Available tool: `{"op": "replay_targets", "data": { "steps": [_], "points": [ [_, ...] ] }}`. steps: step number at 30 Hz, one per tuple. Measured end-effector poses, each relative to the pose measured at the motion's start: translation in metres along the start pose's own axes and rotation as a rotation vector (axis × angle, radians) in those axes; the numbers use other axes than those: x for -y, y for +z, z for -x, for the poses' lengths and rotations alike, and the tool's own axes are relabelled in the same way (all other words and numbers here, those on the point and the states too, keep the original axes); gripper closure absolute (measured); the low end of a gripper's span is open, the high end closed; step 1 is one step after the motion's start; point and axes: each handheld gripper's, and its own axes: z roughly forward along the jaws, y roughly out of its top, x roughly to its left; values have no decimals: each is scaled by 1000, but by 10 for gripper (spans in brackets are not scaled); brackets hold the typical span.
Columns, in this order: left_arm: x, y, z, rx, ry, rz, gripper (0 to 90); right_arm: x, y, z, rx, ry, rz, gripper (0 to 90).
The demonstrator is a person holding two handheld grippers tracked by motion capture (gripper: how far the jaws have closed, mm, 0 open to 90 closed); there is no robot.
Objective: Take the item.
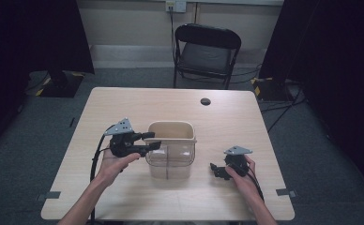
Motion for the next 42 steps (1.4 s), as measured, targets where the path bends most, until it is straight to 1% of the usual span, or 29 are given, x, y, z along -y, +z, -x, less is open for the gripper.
{"op": "replay_targets", "data": {
  "steps": [10,19,22,25,30,31,35,37,38,40,42],
  "points": [
    [-2,0,-2,-7,11,-7,503,0,0,0,0,0,0,137],
    [-3,1,-3,1,1,-9,509,0,0,0,0,0,0,137],
    [-4,1,-3,-7,12,-12,514,0,0,0,0,0,0,137],
    [-4,1,-4,-4,0,-10,514,0,0,0,0,0,0,137],
    [-5,1,-5,-5,9,-20,519,0,0,0,0,0,0,137],
    [-5,1,-5,-3,2,-18,519,0,0,0,0,0,0,137],
    [-6,2,-4,-2,4,-6,519,0,0,0,0,0,0,137],
    [-7,2,-4,-7,13,-17,520,0,0,0,0,0,0,137],
    [-8,3,-4,0,10,-8,520,0,0,0,0,0,0,137],
    [-9,3,-4,-1,11,-6,520,0,0,0,0,0,0,137],
    [-8,3,-4,5,2,-1,520,0,0,0,0,0,0,137]
  ]
}}
